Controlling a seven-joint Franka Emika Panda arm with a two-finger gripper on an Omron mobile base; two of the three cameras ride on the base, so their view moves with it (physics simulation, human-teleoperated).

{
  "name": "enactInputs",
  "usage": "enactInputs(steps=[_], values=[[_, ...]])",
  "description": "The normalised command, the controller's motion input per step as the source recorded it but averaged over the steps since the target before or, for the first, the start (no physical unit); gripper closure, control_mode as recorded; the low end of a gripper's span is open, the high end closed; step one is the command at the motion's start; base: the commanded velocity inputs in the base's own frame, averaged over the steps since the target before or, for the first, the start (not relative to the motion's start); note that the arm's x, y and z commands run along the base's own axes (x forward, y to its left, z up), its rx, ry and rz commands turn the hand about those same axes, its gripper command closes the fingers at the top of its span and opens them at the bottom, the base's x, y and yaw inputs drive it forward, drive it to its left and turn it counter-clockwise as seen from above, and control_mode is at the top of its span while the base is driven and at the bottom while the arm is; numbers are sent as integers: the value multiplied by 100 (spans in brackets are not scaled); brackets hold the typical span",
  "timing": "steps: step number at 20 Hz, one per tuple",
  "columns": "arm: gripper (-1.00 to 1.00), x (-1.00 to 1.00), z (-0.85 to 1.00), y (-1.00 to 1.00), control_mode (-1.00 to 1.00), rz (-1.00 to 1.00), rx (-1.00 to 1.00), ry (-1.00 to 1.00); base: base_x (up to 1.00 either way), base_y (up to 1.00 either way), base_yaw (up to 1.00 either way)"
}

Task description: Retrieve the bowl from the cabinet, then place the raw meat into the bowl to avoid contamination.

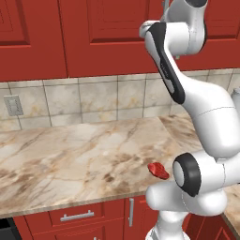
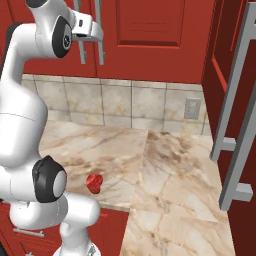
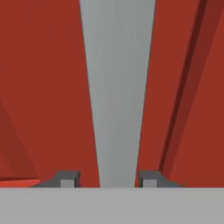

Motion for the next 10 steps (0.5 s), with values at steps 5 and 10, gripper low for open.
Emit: enactInputs(steps=[5, 10], values=[[100, 0, 0, 0, -100, 0, 0, 0, 0, 0, 0], [100, -17, 0, 1, -100, -1, 0, 0, 0, 0, 0]])
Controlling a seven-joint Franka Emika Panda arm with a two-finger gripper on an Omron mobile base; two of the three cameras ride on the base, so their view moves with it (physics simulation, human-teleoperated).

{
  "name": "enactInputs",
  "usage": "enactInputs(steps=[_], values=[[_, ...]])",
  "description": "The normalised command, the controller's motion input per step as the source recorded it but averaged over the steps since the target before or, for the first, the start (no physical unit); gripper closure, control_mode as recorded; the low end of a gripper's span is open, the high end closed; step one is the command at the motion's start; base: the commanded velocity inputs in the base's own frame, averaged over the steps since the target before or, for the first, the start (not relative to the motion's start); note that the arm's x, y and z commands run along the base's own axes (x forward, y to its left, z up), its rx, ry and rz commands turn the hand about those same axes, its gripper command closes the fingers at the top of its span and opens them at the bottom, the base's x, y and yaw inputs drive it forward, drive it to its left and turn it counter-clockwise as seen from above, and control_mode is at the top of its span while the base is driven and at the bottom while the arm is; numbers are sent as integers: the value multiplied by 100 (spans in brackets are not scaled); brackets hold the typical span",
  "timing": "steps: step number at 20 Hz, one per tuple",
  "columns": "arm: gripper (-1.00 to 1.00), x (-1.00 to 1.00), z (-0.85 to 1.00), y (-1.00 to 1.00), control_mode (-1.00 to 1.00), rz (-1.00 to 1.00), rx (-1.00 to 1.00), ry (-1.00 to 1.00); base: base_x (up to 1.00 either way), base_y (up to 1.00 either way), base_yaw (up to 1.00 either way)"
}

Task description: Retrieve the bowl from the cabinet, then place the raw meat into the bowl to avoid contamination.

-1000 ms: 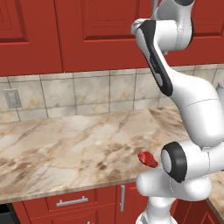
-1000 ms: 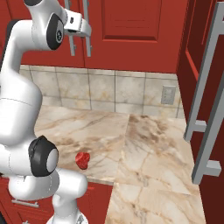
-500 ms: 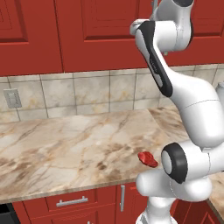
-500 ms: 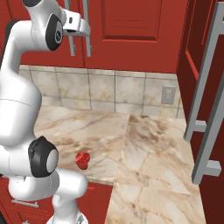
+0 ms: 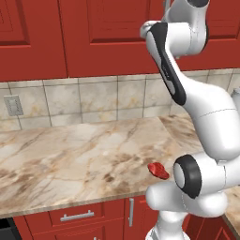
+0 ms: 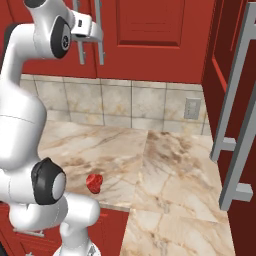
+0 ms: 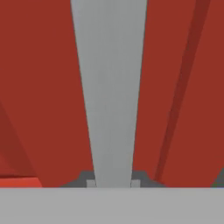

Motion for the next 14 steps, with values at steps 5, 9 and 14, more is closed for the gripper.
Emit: enactInputs(steps=[5, 9, 14], values=[[100, -49, 0, 25, -100, -6, 0, 0, 0, 0, 0], [100, -68, 0, 41, -100, -6, 0, -1, 0, 0, 0], [100, -69, 0, 44, -100, -6, 0, 0, 0, 0, 0]])
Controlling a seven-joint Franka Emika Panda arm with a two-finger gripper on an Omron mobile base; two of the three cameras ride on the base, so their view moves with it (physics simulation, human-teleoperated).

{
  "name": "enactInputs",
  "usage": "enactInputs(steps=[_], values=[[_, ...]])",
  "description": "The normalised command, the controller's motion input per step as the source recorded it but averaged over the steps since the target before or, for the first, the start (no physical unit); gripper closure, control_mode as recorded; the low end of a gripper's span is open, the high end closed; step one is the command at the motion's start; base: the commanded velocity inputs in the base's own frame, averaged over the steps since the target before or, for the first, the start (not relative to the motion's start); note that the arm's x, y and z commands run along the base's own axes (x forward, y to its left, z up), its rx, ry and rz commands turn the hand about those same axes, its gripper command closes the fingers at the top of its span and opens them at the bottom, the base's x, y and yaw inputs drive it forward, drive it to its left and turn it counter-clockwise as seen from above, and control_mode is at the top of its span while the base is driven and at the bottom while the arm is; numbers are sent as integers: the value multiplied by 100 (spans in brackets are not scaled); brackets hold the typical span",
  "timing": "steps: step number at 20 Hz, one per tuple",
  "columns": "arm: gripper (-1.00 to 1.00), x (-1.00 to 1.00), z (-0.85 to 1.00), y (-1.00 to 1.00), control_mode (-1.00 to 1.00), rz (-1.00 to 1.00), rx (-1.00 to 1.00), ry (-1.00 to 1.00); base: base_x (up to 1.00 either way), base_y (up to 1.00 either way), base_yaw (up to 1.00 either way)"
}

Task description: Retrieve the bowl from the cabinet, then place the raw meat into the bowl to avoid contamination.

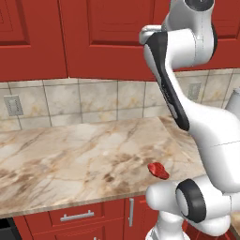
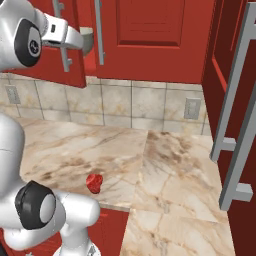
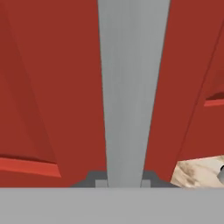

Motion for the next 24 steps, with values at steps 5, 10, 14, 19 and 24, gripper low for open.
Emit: enactInputs(steps=[5, 10, 14, 19, 24], values=[[100, -53, -1, 47, -100, -7, 0, 0, 0, 0, 0], [100, -53, 0, 52, -100, -7, 0, 0, 0, 0, 0], [100, -48, 0, 58, -100, -9, 0, 0, 0, 0, 0], [-100, -40, -2, 59, -100, -8, 0, 0, 0, 0, 0], [-100, -19, -1, 14, -100, -4, 0, 0, 0, 0, 0]])
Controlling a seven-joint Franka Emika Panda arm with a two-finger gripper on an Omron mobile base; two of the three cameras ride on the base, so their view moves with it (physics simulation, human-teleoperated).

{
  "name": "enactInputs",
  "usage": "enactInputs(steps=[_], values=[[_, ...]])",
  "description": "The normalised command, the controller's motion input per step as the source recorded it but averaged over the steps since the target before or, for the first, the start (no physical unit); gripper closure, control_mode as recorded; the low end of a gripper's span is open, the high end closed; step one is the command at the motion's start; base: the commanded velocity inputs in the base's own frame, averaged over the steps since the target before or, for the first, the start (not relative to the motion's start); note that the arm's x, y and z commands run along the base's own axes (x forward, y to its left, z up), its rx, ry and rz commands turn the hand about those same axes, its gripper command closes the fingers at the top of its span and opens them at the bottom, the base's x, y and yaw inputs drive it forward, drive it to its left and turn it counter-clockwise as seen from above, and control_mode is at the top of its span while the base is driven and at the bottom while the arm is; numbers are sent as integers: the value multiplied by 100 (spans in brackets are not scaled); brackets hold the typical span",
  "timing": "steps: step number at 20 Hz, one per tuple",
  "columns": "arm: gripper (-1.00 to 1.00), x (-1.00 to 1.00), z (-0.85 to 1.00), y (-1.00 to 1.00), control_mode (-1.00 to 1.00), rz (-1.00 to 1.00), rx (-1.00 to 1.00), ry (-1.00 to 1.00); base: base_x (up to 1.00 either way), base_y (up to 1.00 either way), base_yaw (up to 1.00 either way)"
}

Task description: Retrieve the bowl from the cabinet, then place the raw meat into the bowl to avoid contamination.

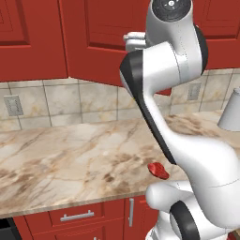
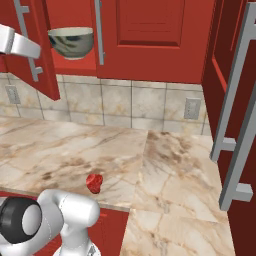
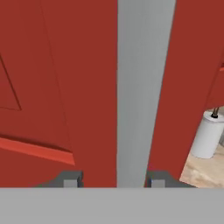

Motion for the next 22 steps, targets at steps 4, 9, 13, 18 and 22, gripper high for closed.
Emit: enactInputs(steps=[4, 9, 13, 18, 22], values=[[-100, -23, 0, 0, -100, -3, 0, 0, 0, 0, 0], [-100, -53, 0, -1, -100, -6, 0, 0, 0, 0, 0], [-100, -73, 4, -15, -100, -1, 12, -7, 0, 0, 0], [-100, -42, -6, -39, -100, 4, 31, -2, 0, 0, 0], [-100, -35, -7, -41, -100, 7, 39, -1, 0, 0, 0]])
